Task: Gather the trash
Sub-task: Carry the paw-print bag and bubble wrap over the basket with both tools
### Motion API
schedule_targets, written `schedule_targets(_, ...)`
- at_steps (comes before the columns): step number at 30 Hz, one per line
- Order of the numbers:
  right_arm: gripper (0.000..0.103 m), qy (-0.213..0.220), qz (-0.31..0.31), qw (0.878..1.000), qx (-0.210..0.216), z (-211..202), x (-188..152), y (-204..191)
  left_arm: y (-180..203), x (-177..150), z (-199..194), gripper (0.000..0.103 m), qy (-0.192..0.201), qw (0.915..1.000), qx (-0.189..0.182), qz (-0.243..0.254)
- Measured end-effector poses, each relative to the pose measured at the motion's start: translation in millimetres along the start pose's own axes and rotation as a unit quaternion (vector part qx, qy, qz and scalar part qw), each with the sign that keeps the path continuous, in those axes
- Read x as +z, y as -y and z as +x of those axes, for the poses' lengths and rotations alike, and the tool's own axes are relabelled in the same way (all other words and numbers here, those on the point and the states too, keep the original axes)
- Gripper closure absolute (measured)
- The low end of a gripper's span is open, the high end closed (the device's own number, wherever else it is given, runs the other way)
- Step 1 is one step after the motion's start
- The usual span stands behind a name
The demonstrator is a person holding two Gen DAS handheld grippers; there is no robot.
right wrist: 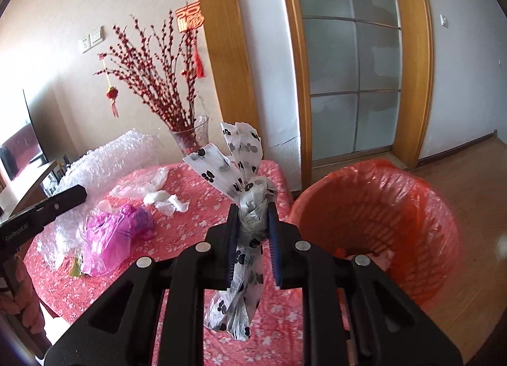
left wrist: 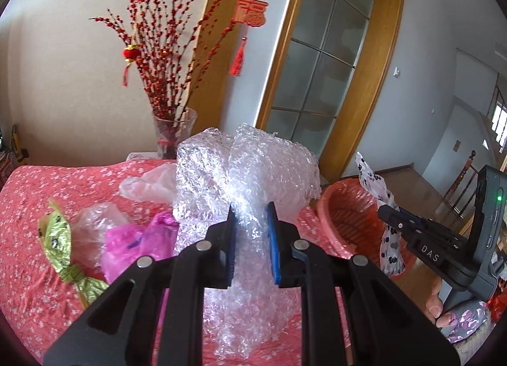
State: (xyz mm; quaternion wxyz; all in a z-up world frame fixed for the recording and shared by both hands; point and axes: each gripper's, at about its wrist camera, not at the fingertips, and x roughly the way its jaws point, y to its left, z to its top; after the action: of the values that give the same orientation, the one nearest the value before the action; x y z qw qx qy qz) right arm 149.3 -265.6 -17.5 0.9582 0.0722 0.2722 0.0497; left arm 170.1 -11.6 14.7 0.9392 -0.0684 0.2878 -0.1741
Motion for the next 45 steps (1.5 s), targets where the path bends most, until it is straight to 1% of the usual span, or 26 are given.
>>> schedule_targets(10, 0.084, 0.019, 0.024, 0.999, -0.032, -15.4, 4.1, 39.1, 40.3, 5.7, 26.2, 0.085, -0.005, 0.9989, -0.041, 0.021)
schedule_targets(20, 0.084, 0.028, 0.047, 0.996, -0.066, -24.1, 7.0, 74.5, 81.0, 7.1, 58.1, 0.085, -0.025, 0.9953, -0.088, 0.033)
schedule_targets(31, 0.084, 0.038, 0.074, 0.993, -0.089, -27.2, 7.5, 106.9, 106.4, 6.7, 89.1, 0.085, -0.046, 0.9919, -0.111, 0.041)
schedule_targets(45, 0.084, 0.048, 0.120, 0.986, -0.104, -22.9, 10.4, 144.0, 142.9, 6.2, 128.3, 0.085, -0.070, 0.9859, -0.142, 0.053)
